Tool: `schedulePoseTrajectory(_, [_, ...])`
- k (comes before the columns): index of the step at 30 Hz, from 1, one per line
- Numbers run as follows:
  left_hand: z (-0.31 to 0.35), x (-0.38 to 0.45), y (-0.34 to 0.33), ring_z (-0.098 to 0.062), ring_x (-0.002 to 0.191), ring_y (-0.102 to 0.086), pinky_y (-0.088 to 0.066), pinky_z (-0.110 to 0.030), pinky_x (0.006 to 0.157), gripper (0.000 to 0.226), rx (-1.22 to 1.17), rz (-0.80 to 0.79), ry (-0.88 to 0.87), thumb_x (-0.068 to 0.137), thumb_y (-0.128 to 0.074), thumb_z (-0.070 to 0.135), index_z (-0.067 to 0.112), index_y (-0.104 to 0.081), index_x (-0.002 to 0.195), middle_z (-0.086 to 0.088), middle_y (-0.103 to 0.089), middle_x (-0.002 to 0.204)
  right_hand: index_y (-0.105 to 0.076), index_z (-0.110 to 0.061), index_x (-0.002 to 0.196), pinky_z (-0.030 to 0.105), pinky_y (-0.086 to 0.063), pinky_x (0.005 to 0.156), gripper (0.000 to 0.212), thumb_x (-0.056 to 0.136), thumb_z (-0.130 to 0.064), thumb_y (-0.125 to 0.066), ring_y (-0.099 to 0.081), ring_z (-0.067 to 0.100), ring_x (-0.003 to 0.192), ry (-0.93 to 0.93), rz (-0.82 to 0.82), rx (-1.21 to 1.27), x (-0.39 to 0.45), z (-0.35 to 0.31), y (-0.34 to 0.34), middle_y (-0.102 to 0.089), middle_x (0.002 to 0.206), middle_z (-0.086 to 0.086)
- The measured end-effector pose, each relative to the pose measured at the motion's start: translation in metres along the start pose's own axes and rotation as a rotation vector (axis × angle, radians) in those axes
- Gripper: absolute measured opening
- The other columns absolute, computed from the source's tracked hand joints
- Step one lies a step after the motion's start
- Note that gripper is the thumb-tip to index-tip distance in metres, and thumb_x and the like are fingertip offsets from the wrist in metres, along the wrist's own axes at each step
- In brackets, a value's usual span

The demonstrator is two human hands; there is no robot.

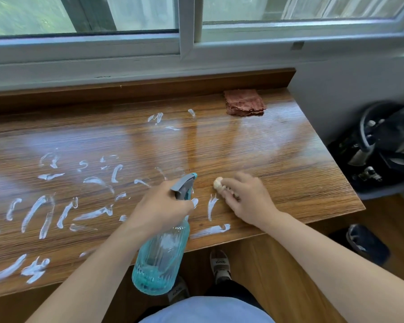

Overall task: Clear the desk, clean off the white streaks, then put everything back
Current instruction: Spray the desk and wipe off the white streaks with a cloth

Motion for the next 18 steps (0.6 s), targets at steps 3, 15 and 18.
schedulePoseTrajectory(3, [0.000,-0.004,-0.007,-0.020,0.057,-0.038,-0.031,-0.033,0.058,0.016,0.106,-0.028,0.000,0.085,-0.061,0.020,0.015,-0.046,0.082,0.002,-0.040,0.064,-0.072,-0.024,0.118,0.037,-0.048,0.073,0.028,0.098,-0.040,-0.062,-0.054,0.014,0.082,0.061,-0.071,0.023,-0.005,-0.005,0.000,-0.059,0.093,-0.008])
schedulePoseTrajectory(15, [-0.008,-0.014,-0.034,-0.022,0.059,-0.035,-0.028,-0.033,0.054,0.015,0.089,-0.107,0.049,0.084,-0.061,0.020,0.015,-0.047,0.079,-0.003,-0.041,0.067,-0.070,-0.023,0.124,0.044,-0.048,0.088,0.029,0.098,-0.034,-0.064,-0.057,0.025,0.097,-0.387,0.141,0.031,0.031,0.067,0.032,-0.060,0.098,0.002])
schedulePoseTrajectory(18, [-0.009,-0.015,-0.039,-0.021,0.060,-0.035,-0.028,-0.034,0.056,0.015,0.099,-0.162,0.039,0.084,-0.059,0.020,0.016,-0.046,0.078,-0.004,-0.040,0.068,-0.071,-0.023,0.124,0.045,-0.049,0.087,0.029,0.098,-0.034,-0.064,-0.056,0.025,0.096,-0.354,0.158,0.038,0.039,0.066,0.032,-0.060,0.096,0.000])
Point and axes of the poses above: each hand's wrist, its own x-axis towards the middle knuckle, its own y-axis out of the back of the hand, z = x × y, the point moved 8 cm from there along x, towards the middle knuckle
